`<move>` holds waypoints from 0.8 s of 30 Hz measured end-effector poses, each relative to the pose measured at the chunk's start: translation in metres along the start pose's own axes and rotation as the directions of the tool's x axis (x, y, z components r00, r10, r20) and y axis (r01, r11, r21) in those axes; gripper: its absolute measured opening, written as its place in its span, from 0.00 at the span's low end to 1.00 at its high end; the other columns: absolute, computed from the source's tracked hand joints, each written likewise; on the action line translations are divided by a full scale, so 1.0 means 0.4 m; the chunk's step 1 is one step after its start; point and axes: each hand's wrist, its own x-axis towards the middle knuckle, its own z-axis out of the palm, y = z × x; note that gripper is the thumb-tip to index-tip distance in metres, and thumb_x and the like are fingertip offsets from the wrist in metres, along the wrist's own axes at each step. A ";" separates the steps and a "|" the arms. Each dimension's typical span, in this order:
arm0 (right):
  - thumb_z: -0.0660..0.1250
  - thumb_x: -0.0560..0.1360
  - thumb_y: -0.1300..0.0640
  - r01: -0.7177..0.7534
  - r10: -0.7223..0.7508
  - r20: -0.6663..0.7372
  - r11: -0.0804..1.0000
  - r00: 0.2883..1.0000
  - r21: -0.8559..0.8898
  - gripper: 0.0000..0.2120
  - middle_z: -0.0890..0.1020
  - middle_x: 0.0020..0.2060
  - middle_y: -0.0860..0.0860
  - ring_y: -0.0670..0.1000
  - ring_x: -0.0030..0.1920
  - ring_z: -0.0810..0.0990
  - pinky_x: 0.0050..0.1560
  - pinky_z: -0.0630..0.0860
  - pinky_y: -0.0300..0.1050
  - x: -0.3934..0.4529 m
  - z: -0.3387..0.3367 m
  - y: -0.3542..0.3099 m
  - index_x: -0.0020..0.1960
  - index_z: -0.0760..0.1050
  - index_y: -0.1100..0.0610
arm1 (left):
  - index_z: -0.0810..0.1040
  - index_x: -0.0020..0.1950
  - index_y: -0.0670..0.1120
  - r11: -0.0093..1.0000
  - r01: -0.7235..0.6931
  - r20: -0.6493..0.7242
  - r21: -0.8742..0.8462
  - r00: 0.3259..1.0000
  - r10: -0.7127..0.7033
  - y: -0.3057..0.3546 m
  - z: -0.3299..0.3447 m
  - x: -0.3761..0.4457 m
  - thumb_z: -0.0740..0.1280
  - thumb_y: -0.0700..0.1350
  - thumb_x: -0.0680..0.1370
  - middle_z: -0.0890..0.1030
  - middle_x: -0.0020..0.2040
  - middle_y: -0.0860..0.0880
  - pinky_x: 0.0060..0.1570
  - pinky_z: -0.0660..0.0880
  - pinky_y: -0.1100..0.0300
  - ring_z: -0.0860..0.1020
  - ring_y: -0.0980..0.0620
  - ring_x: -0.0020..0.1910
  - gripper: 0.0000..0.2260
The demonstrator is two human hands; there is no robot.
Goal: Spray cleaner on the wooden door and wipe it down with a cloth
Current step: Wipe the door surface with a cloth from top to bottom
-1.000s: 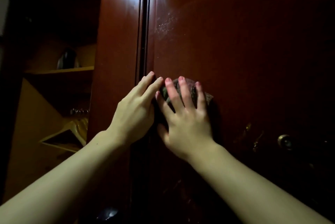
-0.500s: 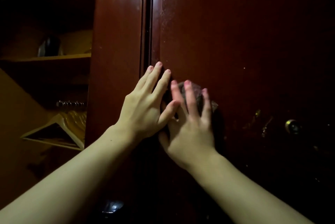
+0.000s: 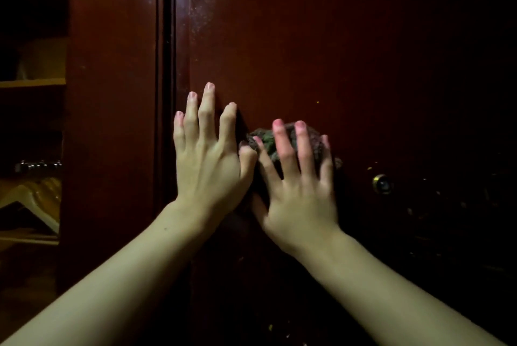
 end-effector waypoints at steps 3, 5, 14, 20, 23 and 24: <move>0.57 0.72 0.39 -0.044 0.047 0.063 0.998 0.997 -0.047 0.35 0.57 0.77 0.59 0.64 0.76 0.54 0.72 0.51 0.70 0.005 -0.014 0.113 0.77 0.60 0.51 | 0.68 0.70 0.42 0.999 -0.029 -0.001 0.017 1.000 0.029 0.035 0.013 0.019 0.56 0.57 0.74 0.59 0.76 0.38 0.72 0.53 0.39 0.55 0.38 0.76 0.29; 0.52 0.72 0.38 -0.182 0.190 0.104 0.980 0.976 -0.084 0.37 0.53 0.78 0.60 0.64 0.77 0.50 0.71 0.50 0.71 0.013 -0.034 0.197 0.78 0.55 0.50 | 0.67 0.71 0.42 0.999 -0.026 0.010 0.030 1.000 0.026 0.060 0.024 0.030 0.56 0.59 0.75 0.60 0.76 0.39 0.72 0.53 0.38 0.55 0.38 0.76 0.30; 0.50 0.75 0.40 -0.199 0.207 0.154 0.978 0.966 -0.067 0.36 0.46 0.78 0.61 0.65 0.77 0.43 0.71 0.43 0.69 -0.007 -0.045 0.264 0.79 0.47 0.51 | 0.69 0.65 0.39 0.997 0.053 0.013 0.050 0.998 -0.054 0.131 0.044 0.057 0.58 0.69 0.70 0.65 0.70 0.35 0.70 0.52 0.35 0.59 0.34 0.73 0.37; 0.49 0.75 0.39 -0.372 0.378 0.161 0.926 0.911 -0.067 0.35 0.41 0.78 0.55 0.59 0.77 0.39 0.72 0.44 0.68 -0.053 -0.065 0.451 0.79 0.44 0.46 | 0.67 0.69 0.41 0.999 0.029 0.038 0.043 0.999 -0.031 0.200 0.059 0.073 0.55 0.72 0.69 0.62 0.73 0.37 0.70 0.51 0.34 0.56 0.34 0.74 0.41; 0.50 0.75 0.41 -0.535 0.542 0.155 0.840 0.826 -0.087 0.36 0.41 0.78 0.57 0.60 0.77 0.39 0.74 0.44 0.68 -0.080 -0.074 0.532 0.79 0.44 0.49 | 0.66 0.70 0.40 0.996 0.039 0.059 0.085 0.997 -0.044 0.237 0.067 0.078 0.55 0.73 0.69 0.62 0.73 0.35 0.69 0.52 0.31 0.56 0.32 0.74 0.43; 0.50 0.75 0.42 -0.574 0.578 0.138 0.816 0.804 -0.074 0.36 0.42 0.78 0.58 0.61 0.77 0.40 0.74 0.44 0.68 -0.082 -0.073 0.535 0.79 0.46 0.50 | 0.66 0.69 0.40 0.995 0.036 0.063 0.097 0.997 -0.042 0.245 0.069 0.080 0.55 0.73 0.69 0.62 0.73 0.35 0.68 0.52 0.30 0.56 0.32 0.74 0.43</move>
